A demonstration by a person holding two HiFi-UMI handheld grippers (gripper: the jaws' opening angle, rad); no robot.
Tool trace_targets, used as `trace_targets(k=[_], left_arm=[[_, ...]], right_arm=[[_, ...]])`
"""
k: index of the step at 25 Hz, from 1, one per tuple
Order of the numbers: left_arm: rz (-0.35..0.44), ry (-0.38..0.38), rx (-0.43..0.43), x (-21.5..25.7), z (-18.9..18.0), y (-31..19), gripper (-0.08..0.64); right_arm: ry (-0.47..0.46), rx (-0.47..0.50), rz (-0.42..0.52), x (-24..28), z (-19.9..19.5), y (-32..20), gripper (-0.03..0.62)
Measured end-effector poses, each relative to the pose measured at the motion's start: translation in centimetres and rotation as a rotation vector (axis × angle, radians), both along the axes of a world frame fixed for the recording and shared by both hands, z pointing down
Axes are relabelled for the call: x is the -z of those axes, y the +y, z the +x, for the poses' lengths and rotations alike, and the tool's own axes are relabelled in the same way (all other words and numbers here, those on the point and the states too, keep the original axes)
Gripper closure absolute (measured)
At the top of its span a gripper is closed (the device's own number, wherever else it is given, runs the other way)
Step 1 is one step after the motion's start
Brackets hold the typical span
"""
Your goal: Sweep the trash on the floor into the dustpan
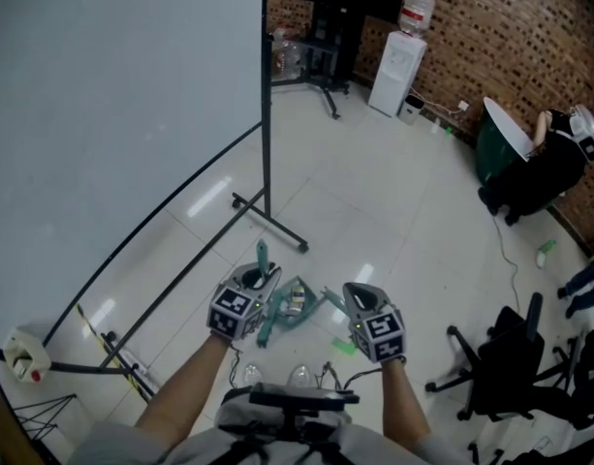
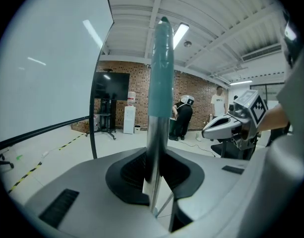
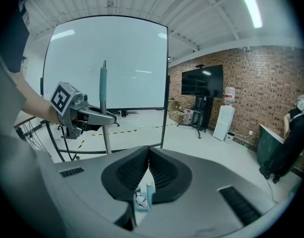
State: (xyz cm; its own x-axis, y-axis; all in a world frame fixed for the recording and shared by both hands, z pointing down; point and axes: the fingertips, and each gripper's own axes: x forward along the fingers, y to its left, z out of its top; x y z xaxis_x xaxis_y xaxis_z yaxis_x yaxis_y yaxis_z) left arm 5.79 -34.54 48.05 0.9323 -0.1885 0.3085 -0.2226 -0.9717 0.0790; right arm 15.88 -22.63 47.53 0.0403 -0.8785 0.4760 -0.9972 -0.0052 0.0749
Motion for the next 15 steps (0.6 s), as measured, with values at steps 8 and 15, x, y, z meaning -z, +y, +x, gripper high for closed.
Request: trace_targets(k=[8,15], left_arm=[[-0.018,0.025,0.020,0.27,-0.24,0.38,0.508],[-0.017,0.033,0.024,0.50,0.59,0.53,0.508]], right_arm=[[-0.007,-0.005,0.002,0.48,-0.13,0.02,0.588],[0.003,0.020,0.010,0.63,0.49,-0.21,0.588]])
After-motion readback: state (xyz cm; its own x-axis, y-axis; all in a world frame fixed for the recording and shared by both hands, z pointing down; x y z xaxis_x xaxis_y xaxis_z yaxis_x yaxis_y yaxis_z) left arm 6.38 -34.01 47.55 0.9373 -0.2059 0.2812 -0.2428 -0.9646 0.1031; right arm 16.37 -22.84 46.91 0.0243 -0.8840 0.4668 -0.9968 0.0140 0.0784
